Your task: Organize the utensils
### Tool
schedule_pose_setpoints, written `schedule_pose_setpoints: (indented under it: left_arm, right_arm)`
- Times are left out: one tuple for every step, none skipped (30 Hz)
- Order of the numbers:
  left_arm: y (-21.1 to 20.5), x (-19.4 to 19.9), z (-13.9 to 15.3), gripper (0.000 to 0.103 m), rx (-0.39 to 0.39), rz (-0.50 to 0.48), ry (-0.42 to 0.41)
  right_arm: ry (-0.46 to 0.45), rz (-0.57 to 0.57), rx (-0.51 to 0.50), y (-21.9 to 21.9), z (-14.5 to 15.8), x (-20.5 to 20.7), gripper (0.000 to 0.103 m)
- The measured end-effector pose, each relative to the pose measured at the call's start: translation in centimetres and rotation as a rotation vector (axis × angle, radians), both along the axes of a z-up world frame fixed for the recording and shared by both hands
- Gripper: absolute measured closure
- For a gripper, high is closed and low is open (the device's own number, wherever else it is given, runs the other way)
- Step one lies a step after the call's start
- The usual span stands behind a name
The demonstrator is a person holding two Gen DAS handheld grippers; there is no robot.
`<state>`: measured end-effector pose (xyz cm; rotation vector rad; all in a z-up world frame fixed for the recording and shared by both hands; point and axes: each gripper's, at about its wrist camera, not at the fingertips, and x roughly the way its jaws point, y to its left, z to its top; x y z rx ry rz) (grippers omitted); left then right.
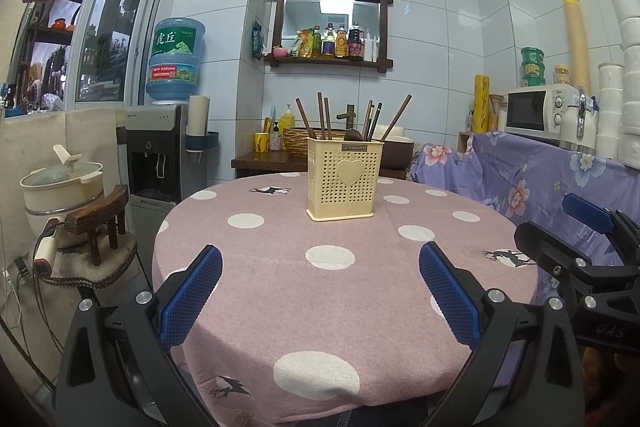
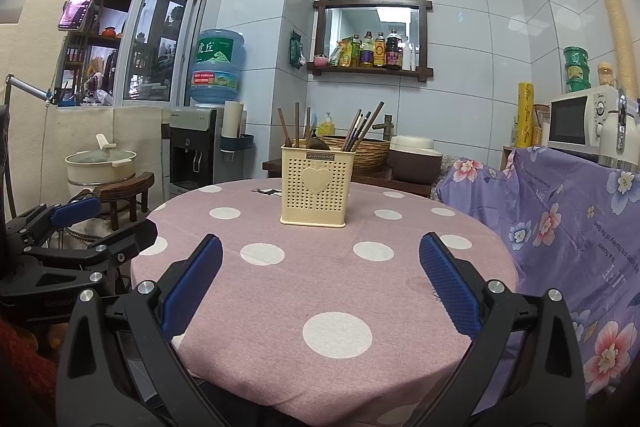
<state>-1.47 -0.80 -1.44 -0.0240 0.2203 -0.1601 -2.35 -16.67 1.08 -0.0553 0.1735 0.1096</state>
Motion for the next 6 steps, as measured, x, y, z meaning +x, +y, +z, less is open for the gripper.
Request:
schedule_pose_setpoints:
  left_arm:
    - [-0.01,-0.01,0.01,0.005,-0.001,0.000,0.001]
    - [-0.01,0.01,-0.02,0.005,-0.001,0.001,0.003]
    - [0.01,0.06,0.03,0.005,-0.001,0.001,0.005]
    - [0.02,0.10,-0.02,0.005,-0.002,0.001,0.009]
    - [0.05,0.16,-0.07,0.005,-0.004,0.001,0.014]
    - [0.10,0.21,-0.12,0.005,-0.006,0.002,0.018]
  right_arm:
    - [0.001,-0.001,0.001,0.00,-0.01,0.01,0.006]
    - [0.003,-0.001,0.002,-0.04,-0.04,0.01,0.006]
    - [0.005,-0.002,0.003,-0.02,-0.05,0.05,0.006]
    - [0.007,-0.003,0.004,-0.04,-0.09,0.08,0.006]
    - [0.010,-0.004,0.004,0.01,-0.12,0.14,0.006]
    - [0.013,-0.005,0.006,-0.02,-0.16,0.22,0.006]
